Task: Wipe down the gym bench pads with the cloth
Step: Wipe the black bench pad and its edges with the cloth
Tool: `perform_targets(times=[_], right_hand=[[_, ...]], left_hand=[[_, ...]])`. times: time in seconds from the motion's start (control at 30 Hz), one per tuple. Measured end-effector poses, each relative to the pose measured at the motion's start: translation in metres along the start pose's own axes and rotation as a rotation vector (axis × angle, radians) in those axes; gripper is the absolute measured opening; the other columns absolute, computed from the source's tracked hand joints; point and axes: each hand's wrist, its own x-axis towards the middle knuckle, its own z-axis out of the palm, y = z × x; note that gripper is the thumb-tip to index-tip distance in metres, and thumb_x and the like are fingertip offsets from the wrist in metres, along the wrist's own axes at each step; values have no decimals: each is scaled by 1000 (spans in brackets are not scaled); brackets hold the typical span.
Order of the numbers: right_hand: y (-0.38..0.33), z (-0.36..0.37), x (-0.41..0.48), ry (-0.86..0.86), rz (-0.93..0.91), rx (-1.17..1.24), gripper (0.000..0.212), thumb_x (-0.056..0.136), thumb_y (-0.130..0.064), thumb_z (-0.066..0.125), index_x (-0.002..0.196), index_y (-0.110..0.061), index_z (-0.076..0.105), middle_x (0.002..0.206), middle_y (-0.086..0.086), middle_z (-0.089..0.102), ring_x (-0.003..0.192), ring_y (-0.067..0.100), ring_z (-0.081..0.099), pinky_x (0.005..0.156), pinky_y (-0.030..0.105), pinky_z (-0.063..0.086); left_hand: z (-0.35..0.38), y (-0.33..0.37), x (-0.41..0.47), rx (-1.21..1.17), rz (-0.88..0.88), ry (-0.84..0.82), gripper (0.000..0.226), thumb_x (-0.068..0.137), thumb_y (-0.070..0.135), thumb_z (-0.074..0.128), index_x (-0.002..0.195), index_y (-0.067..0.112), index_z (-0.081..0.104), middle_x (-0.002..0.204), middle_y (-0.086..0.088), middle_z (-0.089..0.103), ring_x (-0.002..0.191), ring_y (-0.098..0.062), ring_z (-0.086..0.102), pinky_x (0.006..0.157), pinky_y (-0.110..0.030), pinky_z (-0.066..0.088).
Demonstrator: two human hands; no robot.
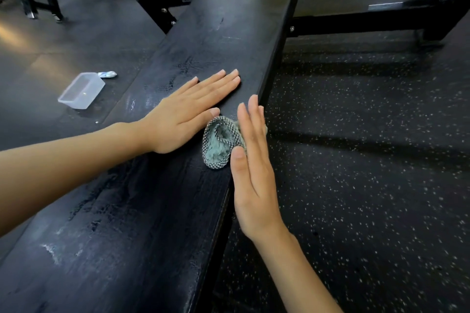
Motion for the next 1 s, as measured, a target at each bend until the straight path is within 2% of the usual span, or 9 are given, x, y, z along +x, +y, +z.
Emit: perform_targets(times=[0.13, 0.27, 0.47, 0.6, 0.73, 0.87, 1.0], right_hand=[[7, -7, 22, -10, 11, -3, 54, 104, -28, 27, 155, -11, 19, 165, -3, 5, 152, 9, -1, 124, 49, 6], [17, -14, 55, 9, 41, -22, 54, 105, -29, 28, 155, -12, 20, 165, -2, 6, 151, 6, -2, 124, 47, 5], [23, -25, 97, 14, 100, -132, 53, 105, -26, 28, 156, -15, 18, 166, -4, 5, 151, 5, -4, 124, 46, 0], [18, -24, 91, 8, 123, -138, 56, 105, -33, 26, 157, -14, 15, 166, -5, 0, 151, 4, -6, 124, 43, 0], [6, -15, 60, 53, 171, -40, 57, 104, -35, 24, 156, -19, 11, 165, -12, -3, 151, 4, -4, 124, 46, 5], [-6, -5, 45, 92, 242, 65, 53, 103, -43, 20, 154, -31, 8, 161, -27, -4, 150, 0, -4, 123, 35, 3], [-8, -5, 55, 108, 268, 74, 53, 102, -45, 19, 152, -36, 5, 159, -32, -6, 149, -3, -5, 122, 30, 3]], left_hand=[[-2, -4, 11, 5, -1, 8, 55, 103, 42, 17, 156, 29, 10, 164, 16, 7, 151, -3, 0, 124, -46, 5], [-2, -12, 23, 6, 15, 4, 56, 104, 38, 18, 157, 25, 11, 165, 14, 7, 151, -4, 1, 124, -44, 4], [-8, -28, 63, -2, -14, 8, 54, 102, 42, 16, 155, 31, 8, 164, 17, 7, 150, 0, 0, 124, -44, 3], [-13, -38, 90, 29, -19, -13, 54, 102, 46, 13, 155, 35, 6, 163, 20, 4, 149, 2, -3, 124, -41, 2], [-16, -43, 96, 53, 4, -27, 56, 103, 43, 16, 157, 31, 8, 164, 18, 4, 150, -1, -3, 123, -39, 1], [-17, -45, 100, 56, 19, -38, 55, 104, 40, 17, 158, 29, 7, 164, 17, 2, 151, -3, -2, 123, -39, 1], [-16, -43, 101, 52, 14, -25, 55, 104, 37, 19, 158, 27, 8, 164, 16, 2, 151, -5, -2, 124, -39, 2]])
